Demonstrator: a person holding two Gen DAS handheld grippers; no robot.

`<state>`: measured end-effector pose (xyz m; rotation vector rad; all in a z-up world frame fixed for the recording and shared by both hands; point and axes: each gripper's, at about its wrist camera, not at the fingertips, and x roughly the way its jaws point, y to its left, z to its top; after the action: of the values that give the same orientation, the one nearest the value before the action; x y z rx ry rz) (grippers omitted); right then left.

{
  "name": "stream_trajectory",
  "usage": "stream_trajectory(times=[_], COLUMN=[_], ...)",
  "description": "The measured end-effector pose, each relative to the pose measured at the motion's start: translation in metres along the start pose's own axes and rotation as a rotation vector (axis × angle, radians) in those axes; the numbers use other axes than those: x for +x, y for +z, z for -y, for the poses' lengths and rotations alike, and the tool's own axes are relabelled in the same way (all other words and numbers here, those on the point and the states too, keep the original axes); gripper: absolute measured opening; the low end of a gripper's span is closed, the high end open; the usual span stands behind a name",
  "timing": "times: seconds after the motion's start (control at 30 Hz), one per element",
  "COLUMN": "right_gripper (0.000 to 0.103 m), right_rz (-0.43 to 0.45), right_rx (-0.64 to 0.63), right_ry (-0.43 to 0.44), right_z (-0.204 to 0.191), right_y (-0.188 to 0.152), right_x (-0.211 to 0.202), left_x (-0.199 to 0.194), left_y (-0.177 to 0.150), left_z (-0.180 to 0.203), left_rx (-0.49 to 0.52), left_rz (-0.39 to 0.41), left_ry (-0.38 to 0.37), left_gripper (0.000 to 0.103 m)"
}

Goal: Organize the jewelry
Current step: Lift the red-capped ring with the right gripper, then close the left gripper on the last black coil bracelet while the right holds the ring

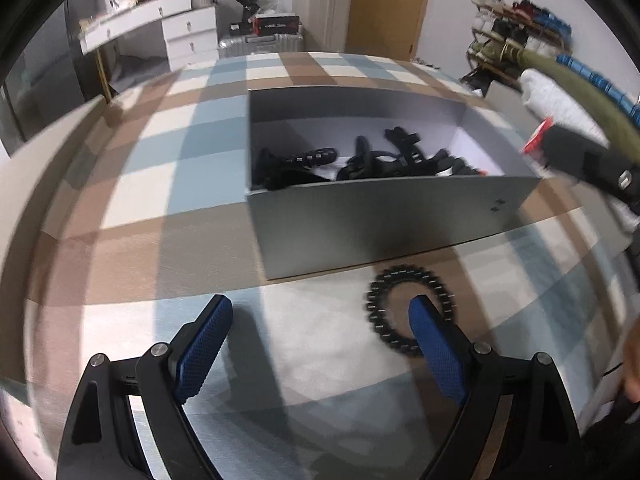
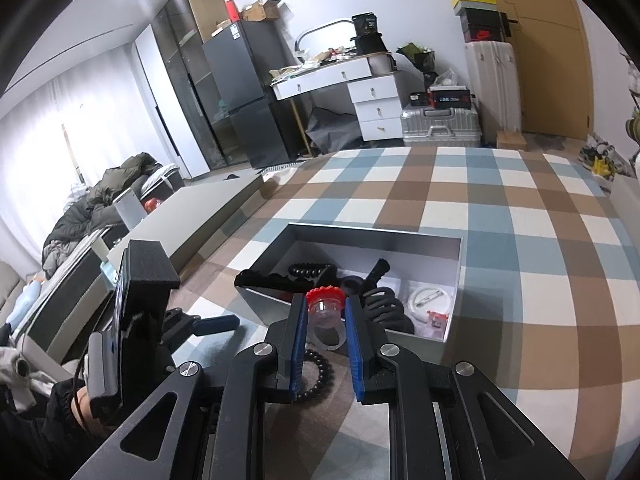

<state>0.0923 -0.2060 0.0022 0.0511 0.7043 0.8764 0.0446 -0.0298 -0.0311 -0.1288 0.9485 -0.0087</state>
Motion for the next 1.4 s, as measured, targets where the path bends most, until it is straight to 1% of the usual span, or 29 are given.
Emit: stream_trajectory(times=[0.07, 0.2, 0.33, 0.47, 0.57, 0.7, 0.83, 0.87, 0.93, 1.0, 1.03, 1.1, 1.2, 1.27, 1.33, 1.4], right_gripper=[0.018, 0.018, 0.018, 0.018, 0.018, 0.018, 0.018, 0.018, 0.018, 0.018, 0.018, 0.018, 0.018, 0.018, 0.018, 0.018], right_rz=[-0.005, -0.006, -0.007, -0.008, -0.009, -0.012, -0.012, -0.014, -0.014, -0.013, -0.013, -0.013, -0.015, -0.016, -0.016, -0.017], right_rx=[0.000, 0.001, 0.000, 0.000, -0.001, 0.001, 0.002, 0.004, 0.005, 0.006, 0.004, 0.004, 0.001, 0.000, -0.002, -0.003], right_ry=[0.001, 0.002, 0.002, 0.001, 0.000, -0.003, -0.005, -0.003, -0.003, -0.001, -0.002, 0.000, 0.001, 0.001, 0.001, 0.002], right_z=[0.000, 0.000, 0.000, 0.000, -0.001, 0.000, 0.002, 0.002, 0.003, 0.004, 0.004, 0.004, 0.003, 0.002, 0.002, 0.001], right_y=[0.000, 0.000, 0.000, 0.000, 0.000, 0.000, 0.000, 0.000, 0.000, 0.000, 0.000, 0.000, -0.001, -0.001, -0.001, -0.001], right_x=[0.001, 0.002, 0.002, 0.002, 0.002, 0.002, 0.003, 0.004, 0.004, 0.003, 0.003, 0.004, 0.004, 0.004, 0.004, 0.004], left_x=[-0.001, 0.001, 0.002, 0.004, 0.005, 0.001, -0.003, -0.004, -0.003, 0.000, 0.000, 0.000, 0.000, 0.000, 0.001, 0.003], left_y=[0.000, 0.001, 0.000, 0.000, 0.000, 0.000, 0.002, 0.002, 0.002, 0.002, 0.002, 0.003, 0.003, 0.004, 0.003, 0.000], left_z=[0.005, 0.012, 0.014, 0.014, 0.007, -0.004, -0.007, -0.006, 0.000, 0.004, 0.004, 0.006, 0.005, 0.007, 0.012, 0.020], left_rx=[0.004, 0.011, 0.026, 0.053, 0.041, 0.022, 0.004, 0.002, 0.023, 0.035, 0.039, 0.044, 0.037, 0.037, 0.062, 0.102], left_rz=[0.000, 0.001, 0.013, 0.002, 0.003, 0.004, 0.002, 0.004, -0.004, 0.001, 0.004, 0.011, 0.012, 0.008, 0.010, 0.013], left_ry=[-0.019, -0.011, 0.022, 0.073, 0.094, 0.077, 0.011, -0.005, -0.009, 0.015, 0.018, 0.015, 0.012, -0.010, 0.015, 0.061], left_gripper=[0.087, 0.087, 0.087, 0.087, 0.087, 0.087, 0.086, 0.085, 0.068, 0.061, 0.055, 0.047, 0.047, 0.047, 0.047, 0.046])
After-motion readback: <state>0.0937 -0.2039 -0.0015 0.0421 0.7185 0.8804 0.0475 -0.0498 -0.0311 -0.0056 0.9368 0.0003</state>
